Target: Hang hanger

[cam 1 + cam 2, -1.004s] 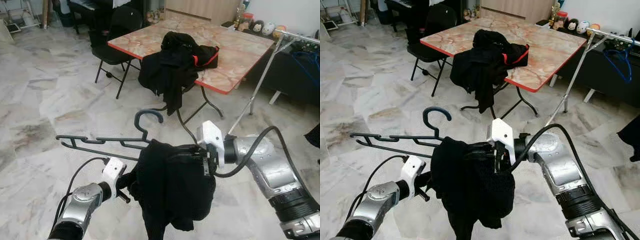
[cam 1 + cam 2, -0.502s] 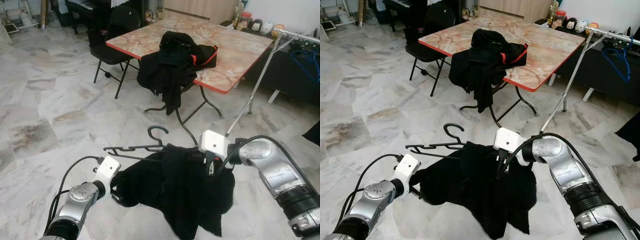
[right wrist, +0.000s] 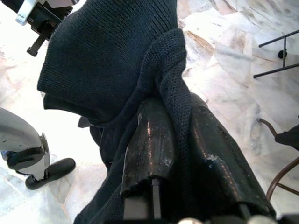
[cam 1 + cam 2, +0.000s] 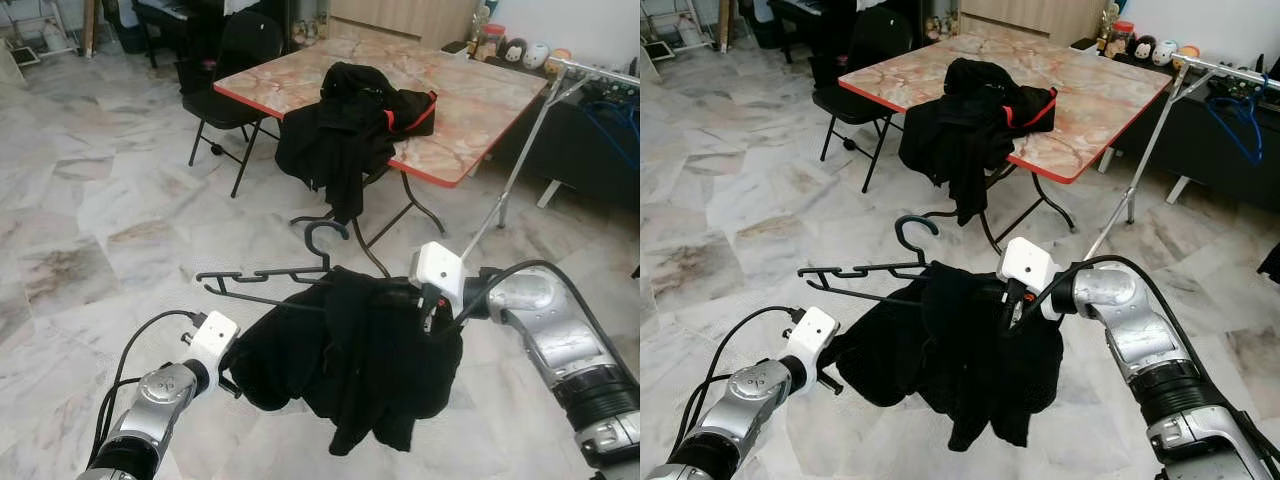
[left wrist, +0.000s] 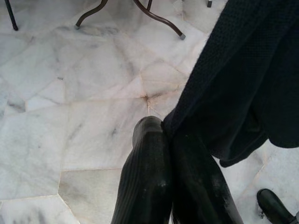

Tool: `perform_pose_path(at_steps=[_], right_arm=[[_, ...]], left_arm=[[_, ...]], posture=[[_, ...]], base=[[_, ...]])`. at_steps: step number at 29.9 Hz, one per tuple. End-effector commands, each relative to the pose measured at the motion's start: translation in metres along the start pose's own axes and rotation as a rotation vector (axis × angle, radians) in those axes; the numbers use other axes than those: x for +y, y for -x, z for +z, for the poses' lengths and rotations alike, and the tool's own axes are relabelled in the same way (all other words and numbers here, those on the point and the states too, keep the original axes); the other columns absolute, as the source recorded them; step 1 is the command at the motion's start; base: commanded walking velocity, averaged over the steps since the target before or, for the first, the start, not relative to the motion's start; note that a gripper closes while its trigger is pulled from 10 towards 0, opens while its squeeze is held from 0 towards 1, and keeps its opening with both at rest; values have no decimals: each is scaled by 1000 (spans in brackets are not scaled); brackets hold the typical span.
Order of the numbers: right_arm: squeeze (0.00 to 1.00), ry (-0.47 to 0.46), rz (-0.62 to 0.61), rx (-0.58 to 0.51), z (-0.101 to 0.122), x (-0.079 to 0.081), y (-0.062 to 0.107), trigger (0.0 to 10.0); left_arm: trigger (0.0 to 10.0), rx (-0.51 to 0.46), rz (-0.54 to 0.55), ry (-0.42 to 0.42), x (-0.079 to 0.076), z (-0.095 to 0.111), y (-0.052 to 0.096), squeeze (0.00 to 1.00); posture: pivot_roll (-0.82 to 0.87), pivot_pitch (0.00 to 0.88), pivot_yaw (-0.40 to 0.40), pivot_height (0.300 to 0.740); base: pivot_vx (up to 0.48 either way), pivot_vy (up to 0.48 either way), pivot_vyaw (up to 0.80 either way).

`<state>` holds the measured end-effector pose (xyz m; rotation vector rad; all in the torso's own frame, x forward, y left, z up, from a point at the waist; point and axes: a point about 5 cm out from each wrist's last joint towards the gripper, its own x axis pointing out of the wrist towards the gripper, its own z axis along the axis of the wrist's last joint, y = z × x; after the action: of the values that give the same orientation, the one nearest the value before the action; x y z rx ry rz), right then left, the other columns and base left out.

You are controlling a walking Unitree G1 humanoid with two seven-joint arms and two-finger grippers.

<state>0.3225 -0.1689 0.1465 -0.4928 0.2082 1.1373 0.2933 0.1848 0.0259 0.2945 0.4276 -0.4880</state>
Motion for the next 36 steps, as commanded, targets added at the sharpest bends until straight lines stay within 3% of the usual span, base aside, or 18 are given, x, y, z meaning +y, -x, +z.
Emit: perform_pose_path(at_steps=[1, 2, 16, 22, 28, 36], right_arm=[[0, 20, -39, -52, 11, -7, 6, 10000], [0, 19, -38, -53, 12, -7, 5, 10000], [0, 10, -13, -78, 16, -6, 1, 10000], [0, 3, -63, -88, 21, -13, -5, 10000], [0, -34, -112, -147, 36, -17, -18, 10000], [0, -42, -148, -167, 43, -20, -27, 10000]], left_arm=[[10000, 32, 6, 15, 3, -8, 3, 420], [10000, 28, 4, 19, 3, -8, 3, 1000], [10000, -2, -54, 10, 0, -4, 6, 1000], [10000, -28, -86, -71, -1, 7, 5, 1000], [10000, -113, -12, -106, 2, 26, -1, 1000], [10000, -144, 14, -140, -2, 30, -2, 1000]], posture=[[-127, 0, -15, 740], [-127, 0, -15, 740], [-126, 0, -22, 740], [-126, 0, -23, 740], [-125, 0, -24, 740], [-127, 0, -25, 740]], base=[[0, 0, 0], [0, 0, 0], [0, 0, 0], [0, 0, 0], [0, 0, 0], [0, 0, 0]])
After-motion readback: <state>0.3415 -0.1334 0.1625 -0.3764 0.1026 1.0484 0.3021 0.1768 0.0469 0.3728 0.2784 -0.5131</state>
